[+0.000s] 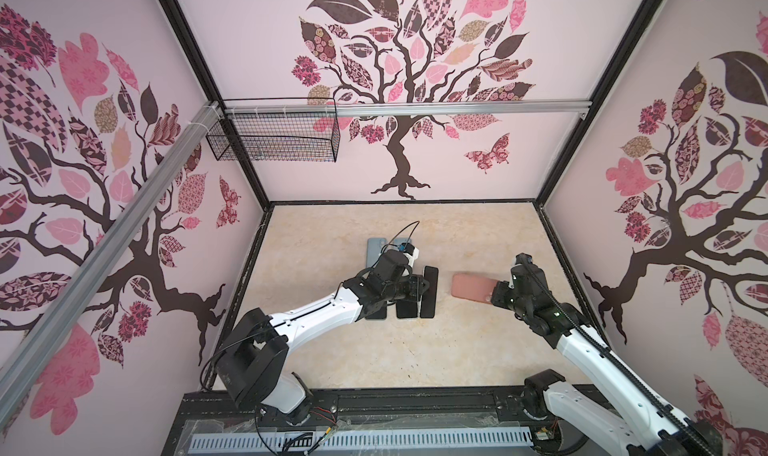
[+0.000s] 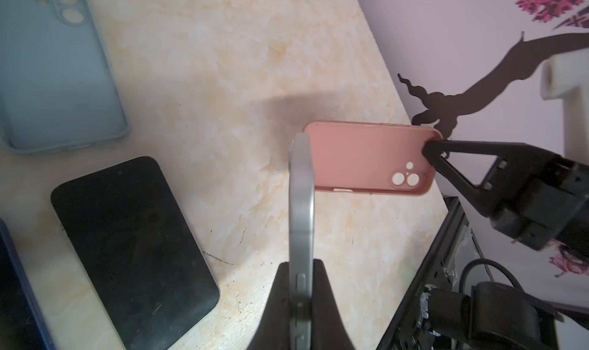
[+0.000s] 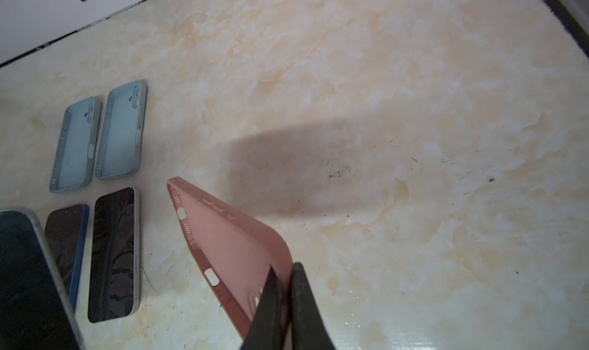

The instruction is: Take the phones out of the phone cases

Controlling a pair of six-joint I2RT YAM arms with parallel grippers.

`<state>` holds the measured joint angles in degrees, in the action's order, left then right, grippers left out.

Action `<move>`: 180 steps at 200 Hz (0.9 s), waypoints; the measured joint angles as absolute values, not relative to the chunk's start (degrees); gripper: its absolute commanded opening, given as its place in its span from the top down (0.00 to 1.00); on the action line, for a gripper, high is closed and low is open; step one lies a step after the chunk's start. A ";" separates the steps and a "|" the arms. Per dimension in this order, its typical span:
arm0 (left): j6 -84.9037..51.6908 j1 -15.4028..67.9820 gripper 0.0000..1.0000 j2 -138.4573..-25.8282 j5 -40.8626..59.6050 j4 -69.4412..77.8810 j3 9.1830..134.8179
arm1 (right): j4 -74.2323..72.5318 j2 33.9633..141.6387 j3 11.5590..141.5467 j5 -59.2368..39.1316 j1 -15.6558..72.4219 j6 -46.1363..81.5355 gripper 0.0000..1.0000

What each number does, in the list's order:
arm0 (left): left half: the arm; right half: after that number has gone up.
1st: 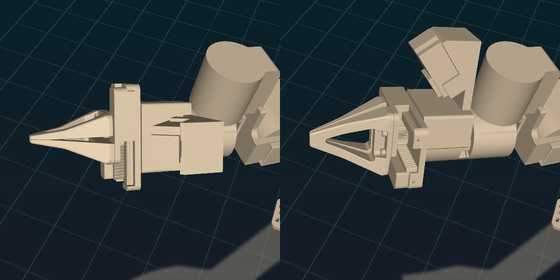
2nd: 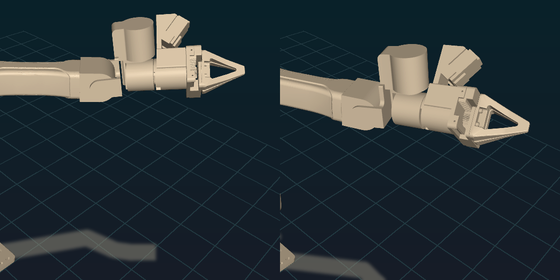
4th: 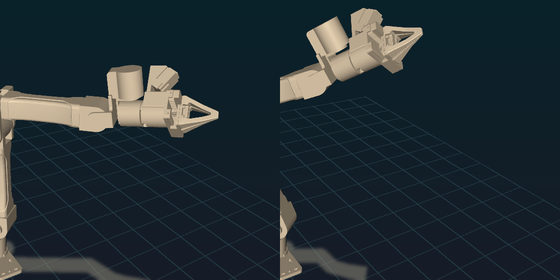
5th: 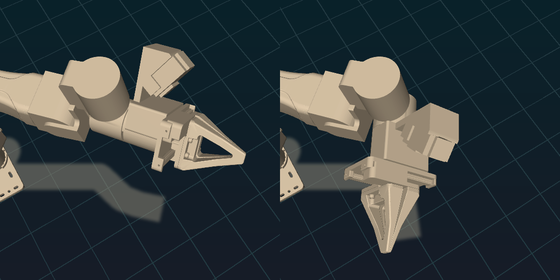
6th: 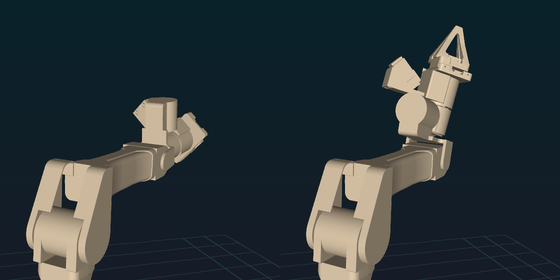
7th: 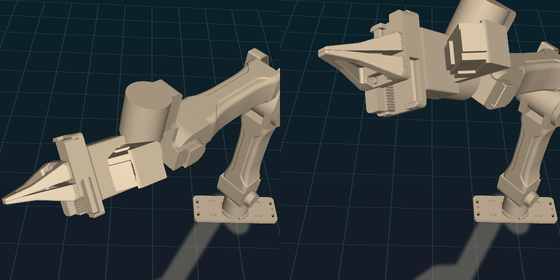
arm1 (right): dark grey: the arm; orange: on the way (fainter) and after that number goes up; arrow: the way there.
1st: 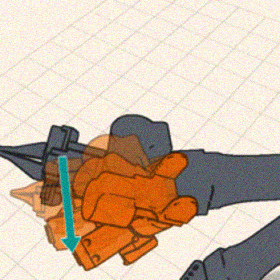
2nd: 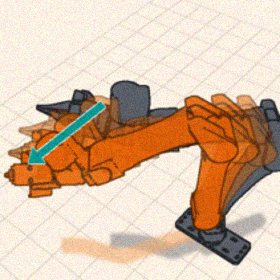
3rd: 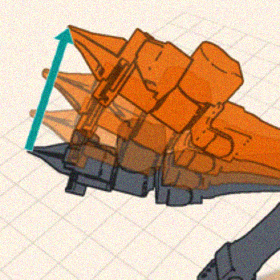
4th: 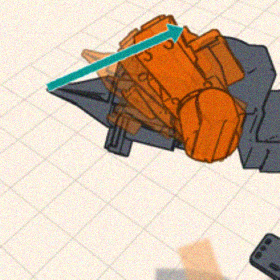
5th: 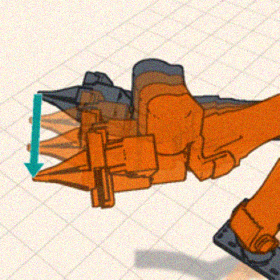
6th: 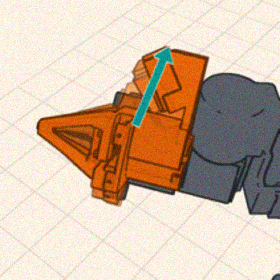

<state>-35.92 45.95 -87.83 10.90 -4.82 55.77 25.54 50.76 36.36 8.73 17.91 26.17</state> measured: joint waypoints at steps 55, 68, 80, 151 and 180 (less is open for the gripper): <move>-39.94 45.95 1.00 -95.88 7.51 -4.14 59.75 | 23.70 47.92 35.44 8.27 17.87 26.02 1.00; -40.64 45.95 1.00 -97.82 7.40 -3.46 61.08 | 22.83 46.78 34.96 8.56 17.87 26.72 1.00; -41.28 45.93 1.00 -99.26 7.31 -2.83 61.87 | 22.28 46.19 34.52 8.47 17.87 27.29 1.00; -44.56 44.36 1.00 -106.63 8.21 -2.24 65.76 | 21.39 49.17 32.82 8.95 17.87 32.67 1.00; -46.13 43.66 1.00 -107.37 9.23 -2.37 66.30 | 21.21 50.81 32.12 11.38 17.87 34.44 1.00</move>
